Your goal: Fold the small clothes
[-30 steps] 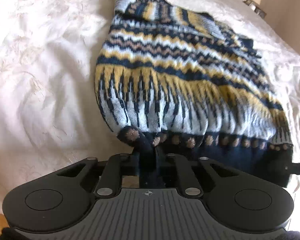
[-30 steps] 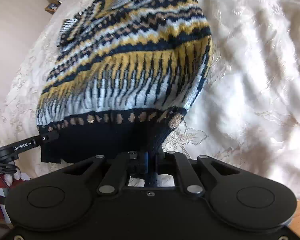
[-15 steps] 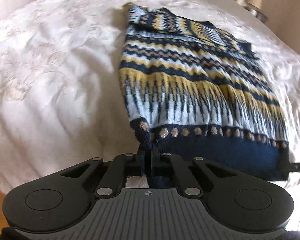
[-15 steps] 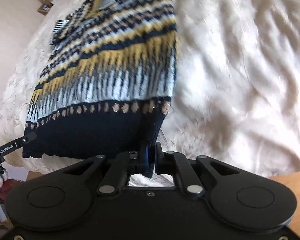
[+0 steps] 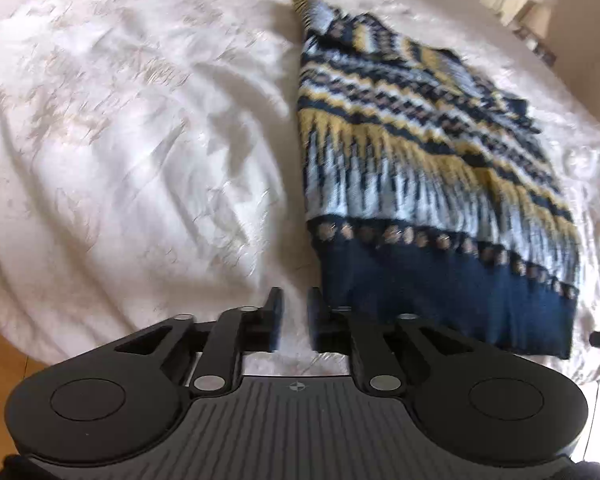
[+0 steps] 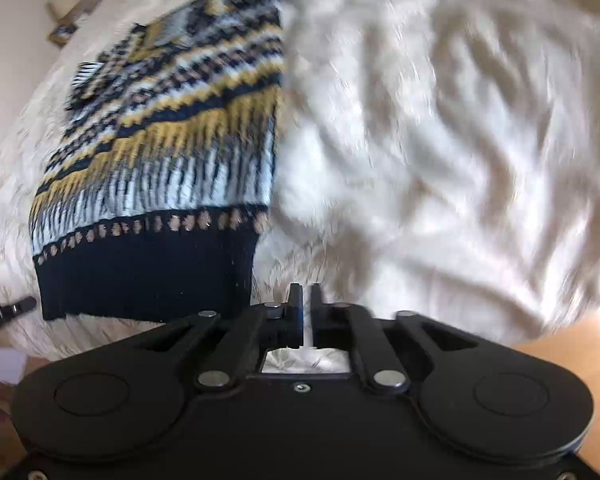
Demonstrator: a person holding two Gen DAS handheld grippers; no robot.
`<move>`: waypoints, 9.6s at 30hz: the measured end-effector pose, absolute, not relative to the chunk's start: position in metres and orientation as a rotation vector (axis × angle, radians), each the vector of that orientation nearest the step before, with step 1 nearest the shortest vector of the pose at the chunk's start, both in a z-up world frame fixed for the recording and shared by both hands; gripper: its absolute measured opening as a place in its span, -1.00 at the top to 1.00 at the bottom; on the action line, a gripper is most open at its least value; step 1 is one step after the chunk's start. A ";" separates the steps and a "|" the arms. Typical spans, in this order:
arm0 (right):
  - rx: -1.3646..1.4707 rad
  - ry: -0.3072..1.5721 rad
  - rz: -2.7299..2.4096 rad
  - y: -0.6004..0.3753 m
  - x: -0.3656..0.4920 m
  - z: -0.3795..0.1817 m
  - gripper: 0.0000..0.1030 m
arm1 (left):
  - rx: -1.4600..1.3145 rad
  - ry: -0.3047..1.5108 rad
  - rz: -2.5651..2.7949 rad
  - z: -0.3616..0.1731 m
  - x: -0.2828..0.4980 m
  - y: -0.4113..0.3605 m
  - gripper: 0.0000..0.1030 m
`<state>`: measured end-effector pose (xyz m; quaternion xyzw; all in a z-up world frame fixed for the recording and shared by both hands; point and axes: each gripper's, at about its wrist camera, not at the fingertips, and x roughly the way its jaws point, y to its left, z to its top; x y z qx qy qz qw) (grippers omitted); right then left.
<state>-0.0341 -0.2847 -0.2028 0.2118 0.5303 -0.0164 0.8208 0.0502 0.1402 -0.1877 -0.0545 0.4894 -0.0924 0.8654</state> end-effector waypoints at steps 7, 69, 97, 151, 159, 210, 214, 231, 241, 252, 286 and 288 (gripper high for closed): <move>0.461 1.080 0.051 -0.276 -0.023 -0.201 -0.07 | -0.108 0.987 -0.307 -0.193 0.063 0.116 0.30; 0.682 0.855 0.335 -0.291 0.082 -0.122 0.75 | -0.291 0.828 -0.300 -0.095 0.143 0.105 0.78; 0.752 0.866 0.204 -0.309 0.171 -0.134 0.75 | 0.571 0.855 -0.499 -0.164 0.177 0.073 0.30; 0.508 0.994 0.081 -0.316 0.231 -0.170 -0.15 | 0.365 0.971 -0.692 -0.189 0.296 0.049 -0.05; 0.346 1.080 0.208 -0.299 0.259 -0.191 -0.24 | 0.258 1.053 -0.652 -0.199 0.306 0.049 -0.09; 0.181 0.773 0.192 -0.286 0.336 -0.095 0.68 | 0.184 0.665 -0.516 -0.076 0.388 0.020 0.89; 0.159 0.836 0.184 -0.287 0.367 -0.120 0.68 | 0.182 0.736 -0.496 -0.103 0.414 0.015 0.89; 0.169 0.996 0.013 -0.312 0.409 -0.200 0.34 | 0.213 0.939 -0.213 -0.172 0.475 0.039 0.71; 0.211 0.901 0.092 -0.289 0.365 -0.157 -0.01 | 0.153 0.885 -0.347 -0.121 0.410 0.015 0.46; 0.170 1.071 0.208 -0.223 0.332 -0.199 -0.02 | 0.221 1.065 -0.381 -0.178 0.371 -0.004 0.45; 0.361 1.056 -0.034 -0.248 0.220 -0.149 -0.87 | 0.051 1.164 -0.311 -0.133 0.293 0.015 0.30; 0.378 1.062 -0.035 -0.247 0.213 -0.149 -0.96 | 0.045 1.177 -0.312 -0.133 0.287 0.014 0.30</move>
